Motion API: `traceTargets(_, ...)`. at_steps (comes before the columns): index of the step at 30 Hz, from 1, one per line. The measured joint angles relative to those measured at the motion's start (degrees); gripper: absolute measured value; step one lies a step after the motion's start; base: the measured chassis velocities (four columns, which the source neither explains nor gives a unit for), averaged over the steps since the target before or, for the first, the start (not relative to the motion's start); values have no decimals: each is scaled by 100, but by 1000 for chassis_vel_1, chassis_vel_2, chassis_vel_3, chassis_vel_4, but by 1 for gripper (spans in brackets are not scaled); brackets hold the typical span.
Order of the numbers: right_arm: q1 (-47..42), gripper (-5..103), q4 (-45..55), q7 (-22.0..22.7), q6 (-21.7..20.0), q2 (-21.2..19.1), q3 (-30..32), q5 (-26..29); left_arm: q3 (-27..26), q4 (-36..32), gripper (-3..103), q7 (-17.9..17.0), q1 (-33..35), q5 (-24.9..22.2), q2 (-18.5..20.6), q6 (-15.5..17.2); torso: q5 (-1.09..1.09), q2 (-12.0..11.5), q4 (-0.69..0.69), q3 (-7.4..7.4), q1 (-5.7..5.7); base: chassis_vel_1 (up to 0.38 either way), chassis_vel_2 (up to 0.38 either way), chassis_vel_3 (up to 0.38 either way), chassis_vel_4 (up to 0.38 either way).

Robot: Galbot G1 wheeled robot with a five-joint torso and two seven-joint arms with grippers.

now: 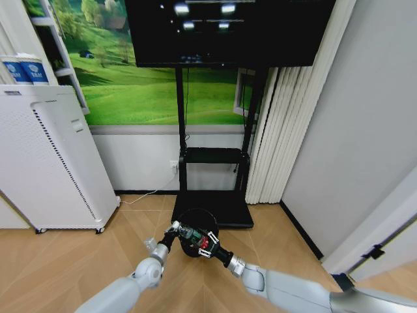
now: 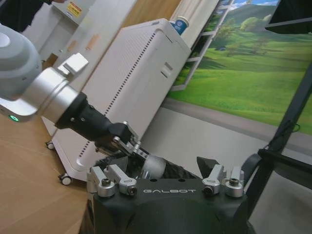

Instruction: Pick up the trash bin and place the garbage on the floor into it.

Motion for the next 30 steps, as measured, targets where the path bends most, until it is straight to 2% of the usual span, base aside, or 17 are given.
traceTargets(2, -71, 91, -81, 63, -19, -38, 172, 54, -104, -23, 8, -65, 94, 30, 42, 0, 1, 0, 1, 0, 0, 0, 0, 0, 0)
traceTargets(3, -71, 91, -81, 63, -19, -38, 172, 54, -104, -23, 8, -65, 94, 30, 42, 0, 1, 0, 1, 0, 0, 0, 0, 0, 0)
traceTargets(5, -171, 98, -102, 102, -68, -111, 445, 247, -260, -71, 8, -176, 243, 137, 69, -7, 0, 0, 0, 0, 0, 0, 0, 0, 0)
traceTargets(7, -253, 99, -55, 103, -216, -260, 643, 725, -427, -89, 8, -196, 382, 342, 156, -52, -1, 0, 0, 0, 0, 0, 0, 0, 0)
traceTargets(8, -253, 99, -55, 103, -216, -260, 643, 725, -427, -89, 8, -196, 382, 342, 156, -52, -1, 0, 0, 0, 0, 0, 0, 0, 0)
traceTargets(9, -352, 100, -57, 103, -311, -405, 872, 1123, -667, -138, 8, -230, 551, 654, 272, -91, -1, 0, -2, 0, 0, 0, 0, 0, 0)
traceTargets(11, -529, 100, -122, 68, -351, -652, 1285, 1361, -1124, -278, 8, -371, 854, 1017, 452, -96, 2, 0, 1, 0, 0, 0, 0, 0, 0)
traceTargets(14, -648, 100, -96, -3, -380, -848, 1522, 1527, -1383, -354, 8, -457, 1050, 1173, 533, -84, 3, 0, 2, 0, 0, 0, 0, 0, 0)
traceTargets(16, -948, 100, 17, -287, -458, -1277, 1972, 1920, -1873, -472, 8, -629, 1450, 1344, 661, -42, -2, 0, -2, -1, 0, 0, 0, 0, 0)
traceTargets(17, -948, 100, 17, -287, -458, -1277, 1972, 1920, -1873, -472, 8, -629, 1450, 1344, 661, -42, -2, 0, -2, -1, 0, 0, 0, 0, 0)
traceTargets(19, -1375, 100, -106, -441, -279, -1428, 2622, 1657, -2399, -624, 8, -707, 2014, 1491, 773, -8, 1, 0, 0, -1, -1, 0, 0, 0, 0)
traceTargets(20, -1375, 100, -106, -441, -279, -1428, 2622, 1657, -2399, -624, 8, -707, 2014, 1491, 773, -8, 1, 0, 0, -1, -1, 0, 0, 0, 0)
traceTargets(22, -1717, 100, -153, -475, -166, -1525, 3011, 1430, -2868, -773, 8, -754, 2540, 1655, 861, 29, 2, 0, 1, -1, -1, 0, 0, 0, 0)
traceTargets(28, -1875, 100, -343, -375, -23, -1531, 3209, 971, -3390, -946, 8, -792, 3075, 1789, 833, 32, 0, 0, -2, -1, -1, 0, 0, 0, 0)
traceTargets(30, -1852, 100, -513, -357, 76, -1450, 3201, 764, -3743, -1043, 8, -788, 3441, 1889, 756, 26, 0, 0, 0, 0, 0, 0, 0, 0, 0)
